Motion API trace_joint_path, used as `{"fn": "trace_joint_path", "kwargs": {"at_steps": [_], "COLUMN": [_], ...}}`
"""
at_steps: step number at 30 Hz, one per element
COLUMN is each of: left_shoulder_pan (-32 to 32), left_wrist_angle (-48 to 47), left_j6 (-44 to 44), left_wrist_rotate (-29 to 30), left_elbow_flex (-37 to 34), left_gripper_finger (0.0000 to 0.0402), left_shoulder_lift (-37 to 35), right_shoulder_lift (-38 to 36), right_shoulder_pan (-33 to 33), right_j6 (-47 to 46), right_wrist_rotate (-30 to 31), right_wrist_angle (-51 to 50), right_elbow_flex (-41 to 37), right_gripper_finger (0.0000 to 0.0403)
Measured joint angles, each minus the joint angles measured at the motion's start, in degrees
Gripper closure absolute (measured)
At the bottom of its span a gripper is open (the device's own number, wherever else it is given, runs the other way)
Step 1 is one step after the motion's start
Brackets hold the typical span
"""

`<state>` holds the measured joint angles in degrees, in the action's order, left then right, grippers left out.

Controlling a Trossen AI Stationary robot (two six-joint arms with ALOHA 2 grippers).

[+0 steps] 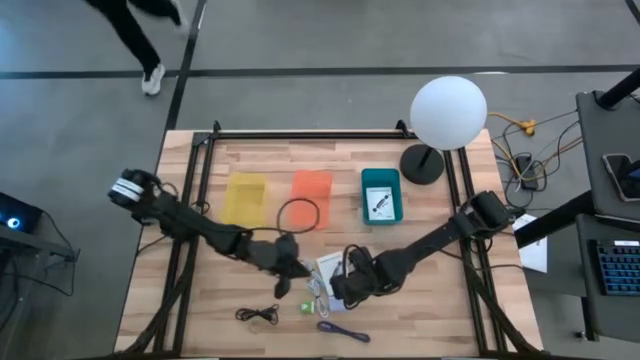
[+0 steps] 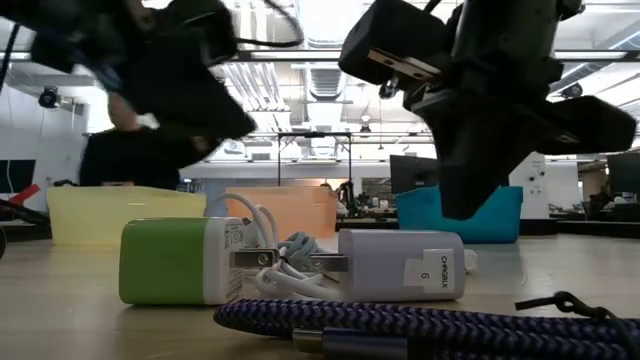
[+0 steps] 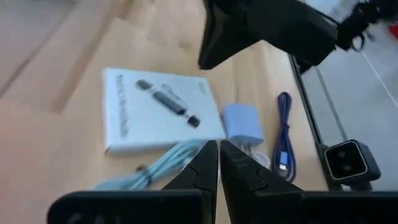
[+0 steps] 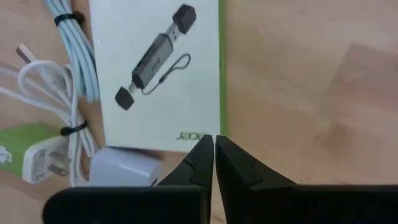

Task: Pick and place items into bin
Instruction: Put the white card reader box into the blue bin

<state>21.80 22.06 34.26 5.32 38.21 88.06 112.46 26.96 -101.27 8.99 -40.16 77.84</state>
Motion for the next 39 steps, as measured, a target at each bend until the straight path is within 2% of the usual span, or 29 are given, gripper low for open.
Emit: {"fn": "trace_joint_path", "kwargs": {"at_steps": [6, 13, 20, 30, 39], "left_shoulder_pan": [-3.2, -5.0, -5.7, -6.2, -6.3], "left_wrist_angle": [-0.2, -5.0, -5.6, -7.0, -7.7], "left_j6": [-2.3, -5.2, -6.8, -9.2, -9.1], "left_wrist_rotate": [-5.4, -6.1, -1.8, -1.8, -3.3], "left_elbow_flex": [5.8, 9.6, 9.7, 9.6, 9.4], "left_gripper_finger": [0.0400, 0.0400, 0.0400, 0.0400, 0.0400], "left_shoulder_lift": [7.9, 13.5, 14.7, 16.5, 16.6], "right_shoulder_lift": [0.0, 0.0, 0.0, 0.0, -0.2], "right_shoulder_pan": [0.6, 0.6, 0.5, 0.5, 0.5], "right_j6": [-1.9, -2.2, -3.1, -2.9, -5.2], "right_wrist_rotate": [0.0, 1.7, 3.4, 4.5, 2.6], "right_wrist_angle": [0.2, 0.7, 3.6, 2.5, -3.8], "right_elbow_flex": [0.0, -0.1, -0.1, -0.3, -0.3], "right_gripper_finger": [0.0394, 0.0394, 0.0394, 0.0394, 0.0394]}}
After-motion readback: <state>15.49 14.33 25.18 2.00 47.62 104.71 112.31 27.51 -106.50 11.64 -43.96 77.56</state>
